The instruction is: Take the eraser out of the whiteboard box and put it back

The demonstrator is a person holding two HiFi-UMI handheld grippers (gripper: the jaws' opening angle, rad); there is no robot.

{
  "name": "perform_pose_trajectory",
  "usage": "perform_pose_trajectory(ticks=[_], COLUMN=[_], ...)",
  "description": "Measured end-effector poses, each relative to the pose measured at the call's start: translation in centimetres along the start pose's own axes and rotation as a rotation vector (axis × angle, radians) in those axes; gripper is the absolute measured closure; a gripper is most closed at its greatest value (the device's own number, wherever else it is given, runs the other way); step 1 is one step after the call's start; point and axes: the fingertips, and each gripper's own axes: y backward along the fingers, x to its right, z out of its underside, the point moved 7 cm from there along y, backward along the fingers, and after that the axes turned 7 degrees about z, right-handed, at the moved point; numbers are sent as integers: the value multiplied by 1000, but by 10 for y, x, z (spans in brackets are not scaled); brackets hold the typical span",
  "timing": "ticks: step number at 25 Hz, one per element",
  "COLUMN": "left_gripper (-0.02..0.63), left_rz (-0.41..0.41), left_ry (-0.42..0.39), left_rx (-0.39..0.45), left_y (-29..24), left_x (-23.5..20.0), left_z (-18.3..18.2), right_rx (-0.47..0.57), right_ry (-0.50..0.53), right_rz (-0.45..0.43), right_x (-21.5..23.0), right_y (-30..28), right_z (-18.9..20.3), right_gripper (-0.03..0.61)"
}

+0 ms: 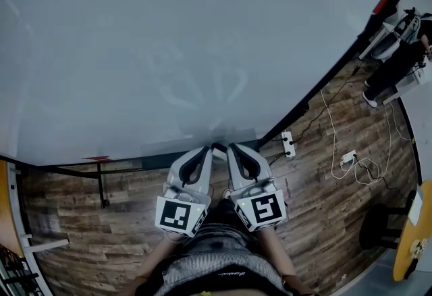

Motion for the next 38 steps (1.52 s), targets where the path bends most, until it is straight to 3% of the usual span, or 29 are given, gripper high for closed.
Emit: perform_pose_trajectory(ticks=[12, 38], left_gripper=[612, 612], left_rz=[-17, -17], left_ry=[1, 46], left_rx=[-36, -95], left_y=[-2, 4], left_x=[4, -1], left_z=[7, 28], right_rx=[-29, -244], right_ry=[10, 38], right_rz=[-24, -37], right_x=[5, 3], right_y=[-5, -14], right_z=[7, 69], right_gripper=[578, 572])
